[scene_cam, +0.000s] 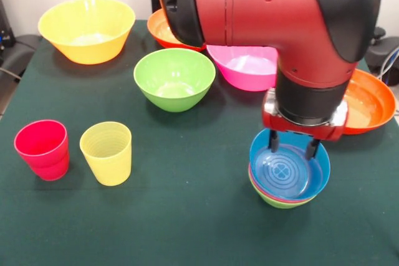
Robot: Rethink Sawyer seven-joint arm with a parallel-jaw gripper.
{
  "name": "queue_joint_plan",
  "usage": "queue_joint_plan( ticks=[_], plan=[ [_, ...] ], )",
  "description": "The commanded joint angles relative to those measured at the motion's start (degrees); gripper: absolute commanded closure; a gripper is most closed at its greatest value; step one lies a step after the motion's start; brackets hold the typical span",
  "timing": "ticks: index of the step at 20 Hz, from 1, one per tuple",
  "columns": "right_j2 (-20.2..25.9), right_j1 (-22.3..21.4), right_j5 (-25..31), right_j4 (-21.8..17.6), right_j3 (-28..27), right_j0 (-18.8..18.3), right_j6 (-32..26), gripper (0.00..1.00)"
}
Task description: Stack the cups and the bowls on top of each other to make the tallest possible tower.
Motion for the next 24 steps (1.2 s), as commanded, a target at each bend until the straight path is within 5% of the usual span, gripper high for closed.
queue_joint_plan(
  ticks=[1, 24],
  plan=[
    [5.0, 0.1, -5.9, -5.5, 9.1, -1.5, -13.5, 0.00],
    [8.2, 2.5, -7.3, -7.8, 6.9, -2.2, -11.2, 0.00]
  ],
)
